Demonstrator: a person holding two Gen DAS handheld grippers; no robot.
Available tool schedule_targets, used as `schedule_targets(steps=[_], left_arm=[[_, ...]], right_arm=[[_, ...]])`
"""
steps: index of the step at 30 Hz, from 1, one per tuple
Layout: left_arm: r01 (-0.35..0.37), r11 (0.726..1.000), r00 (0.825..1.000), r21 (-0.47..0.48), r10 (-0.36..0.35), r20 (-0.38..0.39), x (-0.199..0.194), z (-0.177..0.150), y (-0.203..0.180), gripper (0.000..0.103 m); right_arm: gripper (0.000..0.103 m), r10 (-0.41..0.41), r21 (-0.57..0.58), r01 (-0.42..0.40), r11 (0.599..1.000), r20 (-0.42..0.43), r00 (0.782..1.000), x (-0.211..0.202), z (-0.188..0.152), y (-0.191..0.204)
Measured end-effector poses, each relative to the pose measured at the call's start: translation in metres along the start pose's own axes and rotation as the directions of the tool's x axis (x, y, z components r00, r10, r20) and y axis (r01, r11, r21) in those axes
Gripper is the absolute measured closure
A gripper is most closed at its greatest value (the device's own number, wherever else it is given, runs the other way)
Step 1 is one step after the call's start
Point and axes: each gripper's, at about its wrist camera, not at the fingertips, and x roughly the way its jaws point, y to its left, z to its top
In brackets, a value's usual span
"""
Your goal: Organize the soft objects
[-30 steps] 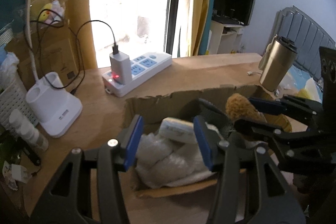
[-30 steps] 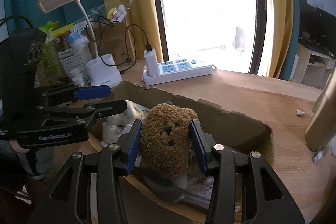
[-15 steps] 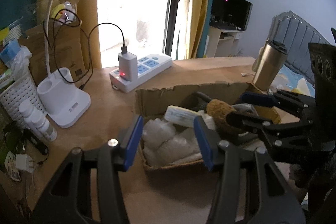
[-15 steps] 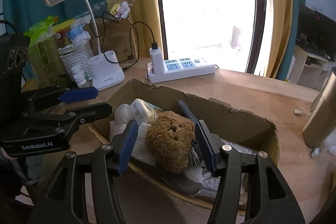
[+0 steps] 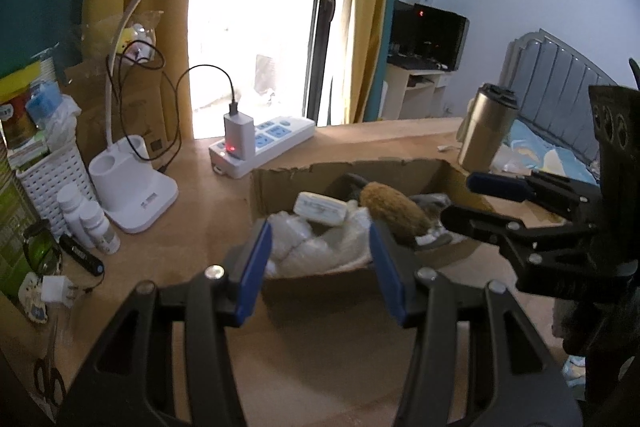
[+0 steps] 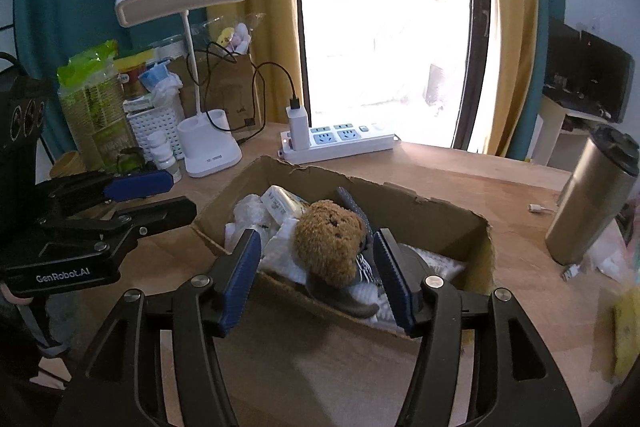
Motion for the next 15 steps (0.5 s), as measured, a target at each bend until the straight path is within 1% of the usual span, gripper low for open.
schedule_targets(steps=[7,10,15], left_arm=[[0.021,1.000,1.000,0.011,-0.021,0.023,-0.022,-0.010,-0.014,0.048],[0.039,0.999,0.998,0.008,-0.039,0.040,-0.032,-0.013,-0.020,0.029],[0.054,0.998,0.997,0.017,-0.055,0.059,-0.048,-0.020,-0.031,0.028]], right_arm=[[0.042,-0.023,0.007,0.023,1.000,0.020,1.000,-0.026,-0.012,0.002],[0.041,-0.035,0.011,0.034,0.999,0.031,0.999,-0.037,-0.018,0.004],[0.041,-0.053,0.018,0.052,0.998,0.050,0.997,-0.058,-0.028,0.006]])
